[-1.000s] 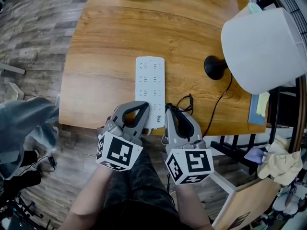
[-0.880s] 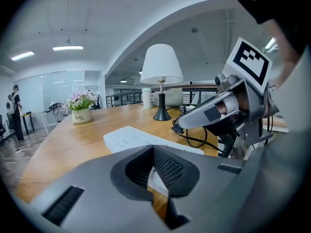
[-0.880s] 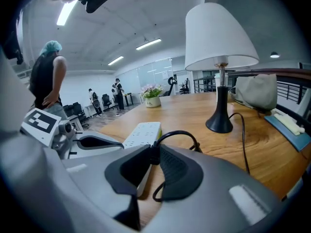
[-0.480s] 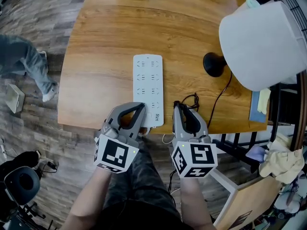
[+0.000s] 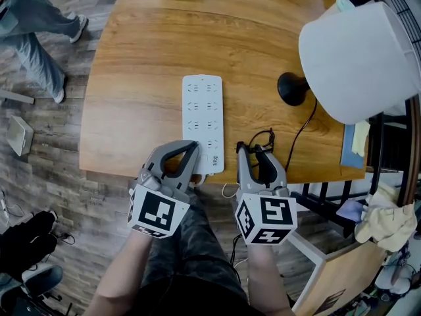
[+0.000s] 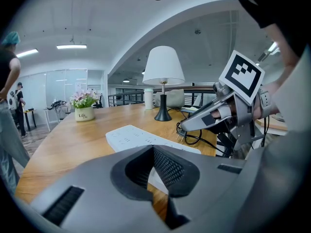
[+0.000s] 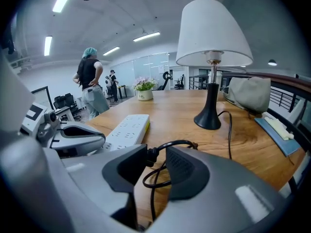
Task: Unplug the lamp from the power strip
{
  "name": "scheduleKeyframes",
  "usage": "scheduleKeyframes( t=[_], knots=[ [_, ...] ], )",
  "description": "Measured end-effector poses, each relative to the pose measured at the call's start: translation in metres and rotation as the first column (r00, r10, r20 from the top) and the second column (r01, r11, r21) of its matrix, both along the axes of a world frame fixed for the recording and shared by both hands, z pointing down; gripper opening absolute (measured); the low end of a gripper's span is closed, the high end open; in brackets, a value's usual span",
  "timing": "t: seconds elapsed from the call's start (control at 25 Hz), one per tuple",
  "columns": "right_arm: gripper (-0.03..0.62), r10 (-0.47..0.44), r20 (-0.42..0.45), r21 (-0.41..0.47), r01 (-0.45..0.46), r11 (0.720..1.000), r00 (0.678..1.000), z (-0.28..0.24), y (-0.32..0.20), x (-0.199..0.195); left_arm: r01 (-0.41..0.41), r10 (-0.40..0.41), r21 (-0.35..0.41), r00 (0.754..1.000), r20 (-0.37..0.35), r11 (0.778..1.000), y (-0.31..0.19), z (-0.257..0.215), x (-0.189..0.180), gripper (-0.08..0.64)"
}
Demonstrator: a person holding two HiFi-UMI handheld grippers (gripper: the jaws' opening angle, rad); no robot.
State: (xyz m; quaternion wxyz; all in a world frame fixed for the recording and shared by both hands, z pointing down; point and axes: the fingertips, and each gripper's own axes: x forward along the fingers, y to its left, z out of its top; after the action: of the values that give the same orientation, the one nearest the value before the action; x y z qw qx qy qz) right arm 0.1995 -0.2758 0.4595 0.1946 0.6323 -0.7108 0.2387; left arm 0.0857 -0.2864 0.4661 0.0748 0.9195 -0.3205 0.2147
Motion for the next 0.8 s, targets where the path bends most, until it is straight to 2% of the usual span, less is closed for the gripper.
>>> scheduleKeyframes(
  t=[0.36, 0.56, 0.8],
  knots=[
    [0.144, -0.007, -0.023, -0.039, 0.007, 0.999, 1.000, 0.003, 0.019, 0.000, 0.002, -0.002, 0.001, 1.000, -0.005, 1.000, 0.007, -0.003, -0.004, -0.005],
    [0.154, 0.022, -0.034, -0.033, -0.023, 0.999, 0.999, -0.001, 0.027, 0.005, -0.001, 0.001, 0.002, 1.000, -0.008, 1.000, 0.011, -0.007, -0.005, -0.005],
    [0.210, 0.048, -0.036, -0.039, -0.049, 0.998, 0.998, -0.007, 0.031, 0.011, 0.004, -0.004, 0.016, 1.000, -0.004, 1.000, 0.012, -0.008, -0.007, -0.005]
  ],
)
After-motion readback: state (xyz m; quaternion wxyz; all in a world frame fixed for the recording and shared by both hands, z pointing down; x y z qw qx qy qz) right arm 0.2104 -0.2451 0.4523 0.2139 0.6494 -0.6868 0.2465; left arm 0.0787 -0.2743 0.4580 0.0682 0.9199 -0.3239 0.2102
